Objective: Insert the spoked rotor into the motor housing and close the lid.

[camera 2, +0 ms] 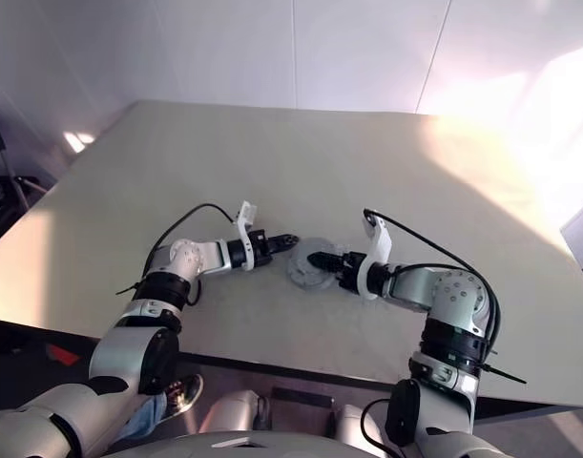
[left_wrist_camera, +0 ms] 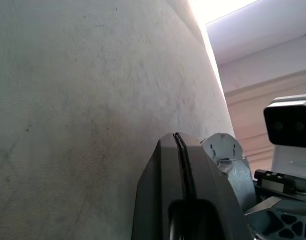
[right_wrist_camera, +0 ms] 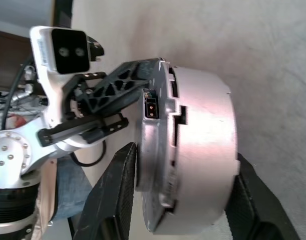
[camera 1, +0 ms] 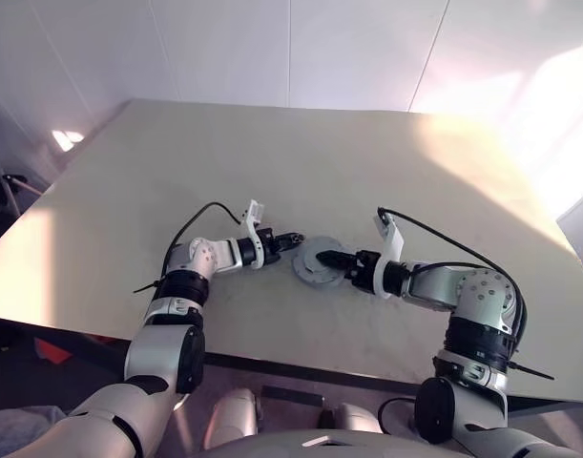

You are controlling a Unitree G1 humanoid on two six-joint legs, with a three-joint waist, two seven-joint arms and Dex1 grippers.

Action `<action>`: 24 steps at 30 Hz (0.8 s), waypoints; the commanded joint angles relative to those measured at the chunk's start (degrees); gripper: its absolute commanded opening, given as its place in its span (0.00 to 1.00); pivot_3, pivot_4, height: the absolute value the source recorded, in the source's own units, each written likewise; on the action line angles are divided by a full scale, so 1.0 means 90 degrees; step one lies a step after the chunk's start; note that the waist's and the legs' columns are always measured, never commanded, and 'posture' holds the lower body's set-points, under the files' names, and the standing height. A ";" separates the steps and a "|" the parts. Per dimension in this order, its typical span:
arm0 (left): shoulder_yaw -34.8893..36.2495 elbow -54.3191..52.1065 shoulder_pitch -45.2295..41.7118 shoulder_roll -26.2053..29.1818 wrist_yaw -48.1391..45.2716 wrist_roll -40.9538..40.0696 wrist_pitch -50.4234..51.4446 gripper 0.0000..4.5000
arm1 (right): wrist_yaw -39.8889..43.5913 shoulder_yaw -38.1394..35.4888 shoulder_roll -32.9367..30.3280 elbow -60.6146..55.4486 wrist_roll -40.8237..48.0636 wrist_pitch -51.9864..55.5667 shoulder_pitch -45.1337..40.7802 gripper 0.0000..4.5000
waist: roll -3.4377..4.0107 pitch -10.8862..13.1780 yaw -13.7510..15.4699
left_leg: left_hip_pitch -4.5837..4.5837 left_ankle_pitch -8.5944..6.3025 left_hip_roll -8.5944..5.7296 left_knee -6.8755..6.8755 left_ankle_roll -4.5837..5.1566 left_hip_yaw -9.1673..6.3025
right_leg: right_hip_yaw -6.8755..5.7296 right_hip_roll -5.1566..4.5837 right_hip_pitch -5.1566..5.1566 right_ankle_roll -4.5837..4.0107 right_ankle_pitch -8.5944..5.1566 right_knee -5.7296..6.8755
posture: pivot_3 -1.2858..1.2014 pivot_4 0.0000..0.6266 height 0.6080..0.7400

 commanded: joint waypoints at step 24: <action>0.1422 0.0082 0.0088 0.0141 0.0393 -0.0547 -0.0876 0.00 | -0.0946 -0.2075 0.0616 0.1309 -0.0025 -0.0988 -0.1894 0.48 | -0.0001 0.0012 0.0008 | -0.0047 0.0008 -0.0001 -0.0001 -0.0010 0.0001 | -0.0001 -0.0001 -0.0051 -0.0003 0.0009 0.0021 | 0.52 0.00 1.00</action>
